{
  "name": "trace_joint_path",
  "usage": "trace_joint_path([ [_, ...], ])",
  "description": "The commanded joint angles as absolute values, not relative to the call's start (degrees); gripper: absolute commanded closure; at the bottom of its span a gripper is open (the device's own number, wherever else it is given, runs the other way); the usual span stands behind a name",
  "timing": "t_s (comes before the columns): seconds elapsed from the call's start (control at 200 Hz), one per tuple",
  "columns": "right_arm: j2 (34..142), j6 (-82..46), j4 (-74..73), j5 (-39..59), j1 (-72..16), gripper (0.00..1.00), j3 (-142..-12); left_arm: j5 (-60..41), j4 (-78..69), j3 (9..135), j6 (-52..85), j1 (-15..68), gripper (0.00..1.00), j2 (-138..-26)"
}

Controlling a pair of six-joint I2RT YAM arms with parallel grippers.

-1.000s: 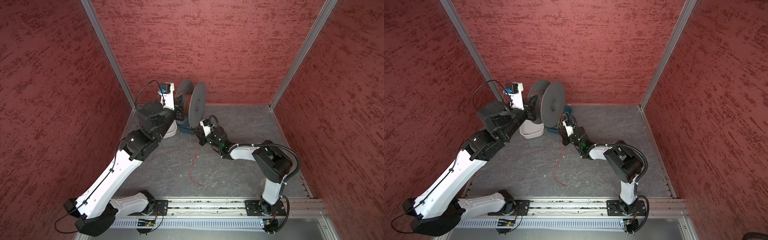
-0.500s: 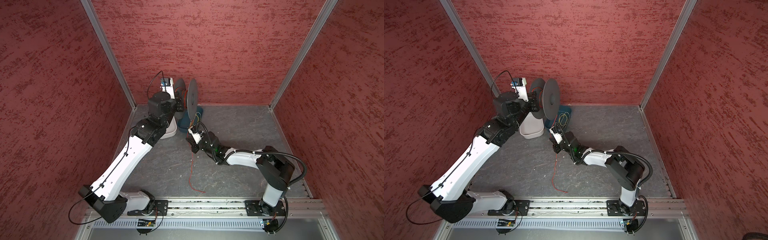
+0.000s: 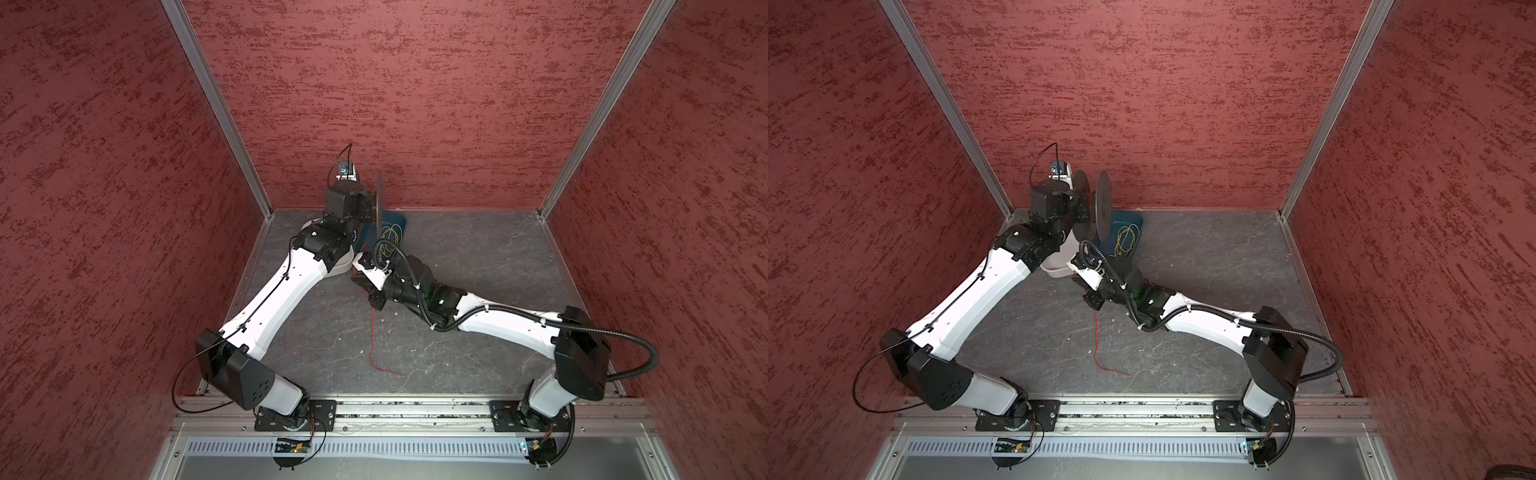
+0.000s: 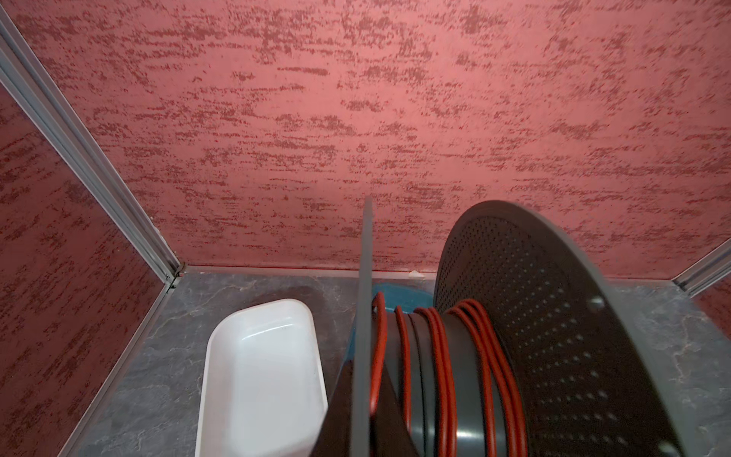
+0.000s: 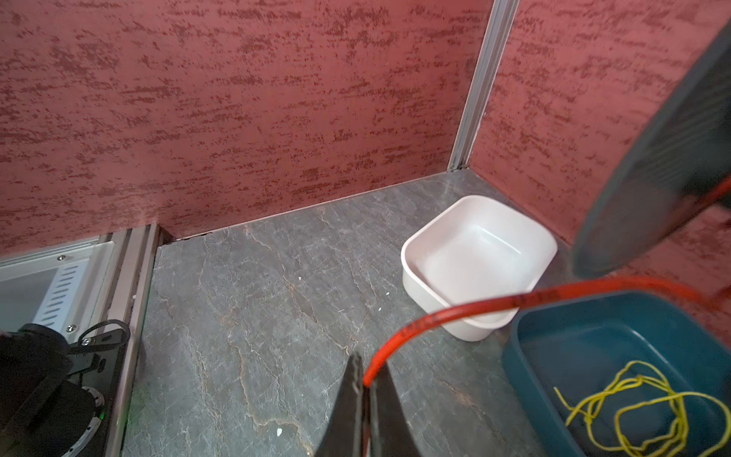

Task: Wrap the cables
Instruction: 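Carry the red cable around the hub with the right while the left tilts the spool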

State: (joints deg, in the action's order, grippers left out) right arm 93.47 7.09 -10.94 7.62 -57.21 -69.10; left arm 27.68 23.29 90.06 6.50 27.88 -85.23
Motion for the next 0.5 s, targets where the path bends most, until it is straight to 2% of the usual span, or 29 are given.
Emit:
trace_joint_path([
  [0.0, 88.29, 12.04, -5.02, 4.41, -57.66, 1.0, -70.84, 29.89, 20.01, 89.55, 6.47, 27.34, 0.99, -83.35],
  [0.281, 85.05, 19.93, 1.19, -15.86, -56.31, 1.0, -73.89, 26.48, 23.38, 82.22, 7.85, 27.77, 1.0, -81.2],
  [0.496, 85.69, 22.1, 2.38, -24.74, -51.74, 1.0, -77.25, 25.89, 25.43, 77.62, 4.37, 32.35, 1.0, -78.49],
])
